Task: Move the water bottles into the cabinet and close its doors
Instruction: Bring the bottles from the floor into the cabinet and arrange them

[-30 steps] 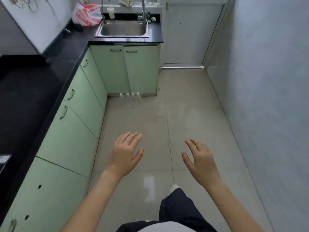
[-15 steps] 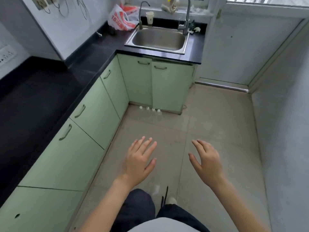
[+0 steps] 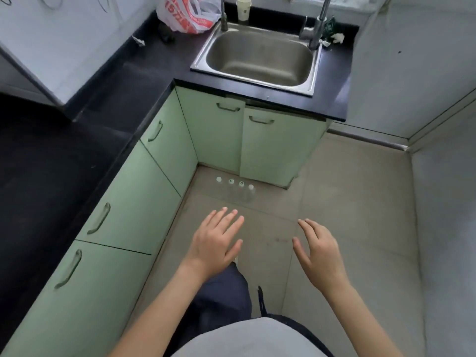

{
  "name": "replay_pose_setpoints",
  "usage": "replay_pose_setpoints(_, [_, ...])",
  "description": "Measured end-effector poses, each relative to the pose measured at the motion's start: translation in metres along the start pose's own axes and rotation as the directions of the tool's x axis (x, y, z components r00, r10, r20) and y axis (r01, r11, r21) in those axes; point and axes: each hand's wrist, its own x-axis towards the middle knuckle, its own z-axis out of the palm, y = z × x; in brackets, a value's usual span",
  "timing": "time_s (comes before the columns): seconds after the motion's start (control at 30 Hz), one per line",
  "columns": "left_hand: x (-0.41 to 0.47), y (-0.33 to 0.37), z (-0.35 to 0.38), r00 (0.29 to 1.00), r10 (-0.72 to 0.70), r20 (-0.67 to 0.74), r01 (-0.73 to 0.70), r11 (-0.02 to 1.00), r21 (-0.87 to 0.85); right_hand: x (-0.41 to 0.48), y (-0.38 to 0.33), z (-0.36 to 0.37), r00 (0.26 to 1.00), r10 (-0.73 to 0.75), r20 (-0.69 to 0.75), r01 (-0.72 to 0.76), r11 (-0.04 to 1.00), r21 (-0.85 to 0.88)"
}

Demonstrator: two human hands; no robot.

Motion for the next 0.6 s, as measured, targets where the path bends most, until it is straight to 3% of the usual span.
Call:
replay_pose_setpoints(0.33, [0.142, -0.084, 0.003, 0.994, 0.112, -0.019, -0.112, 0.994, -0.002, 0.158, 0.001, 0.013, 0.999, 0.051, -0.007, -0.051, 0.999, 0.010])
replay_pose_setpoints(0.47, [0.170, -0.107, 0.061, 0.996, 0.083, 0.017, -0.083, 0.996, -0.009, 0.202, 0.029, 0.064, 0.998, 0.019, 0.063, -0.020, 1.000, 0.019])
replay_pose_setpoints(0.6, [0.185, -0.142, 0.166, 0.998, 0.034, 0.053, -0.033, 0.999, -0.018, 0.244, 0.076, 0.161, 0.992, -0.036, 0.118, 0.034, 0.999, 0.023])
